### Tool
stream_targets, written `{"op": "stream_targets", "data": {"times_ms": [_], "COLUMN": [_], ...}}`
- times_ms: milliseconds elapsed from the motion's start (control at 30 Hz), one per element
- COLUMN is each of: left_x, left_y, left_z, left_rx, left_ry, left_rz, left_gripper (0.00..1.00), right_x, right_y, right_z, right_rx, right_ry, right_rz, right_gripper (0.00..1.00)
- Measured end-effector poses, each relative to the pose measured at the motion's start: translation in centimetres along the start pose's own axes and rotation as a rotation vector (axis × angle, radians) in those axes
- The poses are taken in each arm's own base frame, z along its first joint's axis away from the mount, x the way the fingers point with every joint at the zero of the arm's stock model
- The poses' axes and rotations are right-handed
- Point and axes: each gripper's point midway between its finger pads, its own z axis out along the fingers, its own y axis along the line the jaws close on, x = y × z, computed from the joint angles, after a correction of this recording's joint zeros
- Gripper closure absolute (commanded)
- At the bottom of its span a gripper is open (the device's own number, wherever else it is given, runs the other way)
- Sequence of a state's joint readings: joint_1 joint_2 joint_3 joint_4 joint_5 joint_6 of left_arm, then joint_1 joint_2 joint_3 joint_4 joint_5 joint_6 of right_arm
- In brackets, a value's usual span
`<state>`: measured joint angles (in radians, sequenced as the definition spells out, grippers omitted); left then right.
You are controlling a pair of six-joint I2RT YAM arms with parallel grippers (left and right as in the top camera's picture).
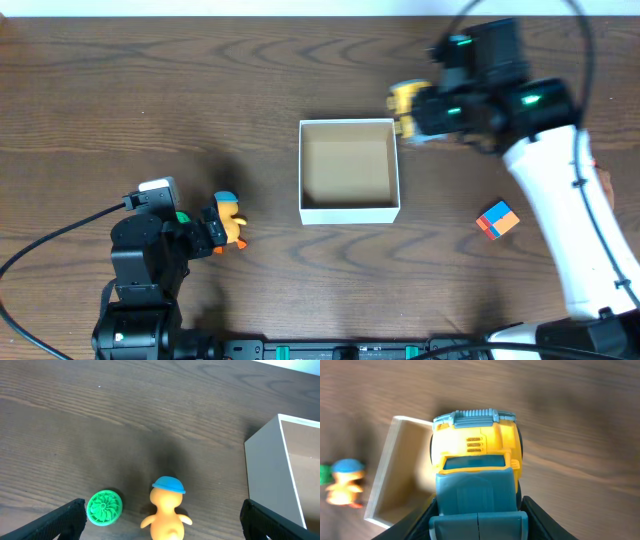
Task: Pack container
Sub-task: 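Lift the truck with the right gripper and carry it over the box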
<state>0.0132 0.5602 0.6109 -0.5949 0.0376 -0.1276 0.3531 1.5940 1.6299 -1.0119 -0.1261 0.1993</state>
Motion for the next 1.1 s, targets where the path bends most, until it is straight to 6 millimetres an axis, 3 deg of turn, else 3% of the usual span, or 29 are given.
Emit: {"op": "stream_targets", "data": {"times_ms": [100,267,433,567,900,1100], "left_x": [0.0,0.0,0.0,0.0,0.0,0.0], "left_y": [0.0,0.0,0.0,0.0,0.0,0.0], "left_z": [0.0,0.0,0.0,0.0,0.0,0.0], "left_rx": [0.000,0.000,0.000,0.000,0.000,0.000], "left_ry": [0.000,0.000,0.000,0.000,0.000,0.000], "left_rz": [0.000,0.000,0.000,0.000,0.000,0.000], "left_gripper": [0.02,0.02,0.02,0.02,0.02,0.02], "right_x": [1.1,3.5,5.9,6.9,6.2,6.4], "right_y": [4.2,6.7,5.8,4.8,1.2,0.6], "right_z": [1.5,5.7,10.5,12.6,13.1,13.3], "right_rx": [-0.003,0.083,0.158,0.195,0.246,0.261], "right_ry": [0.018,0.092,0.201,0.248,0.252,0.261], "right_rz": [-0.036,-0.028,0.032,0.076,0.190,0.214], "right_gripper": [0.99,0.99,0.99,0.99,0.99,0.97]}}
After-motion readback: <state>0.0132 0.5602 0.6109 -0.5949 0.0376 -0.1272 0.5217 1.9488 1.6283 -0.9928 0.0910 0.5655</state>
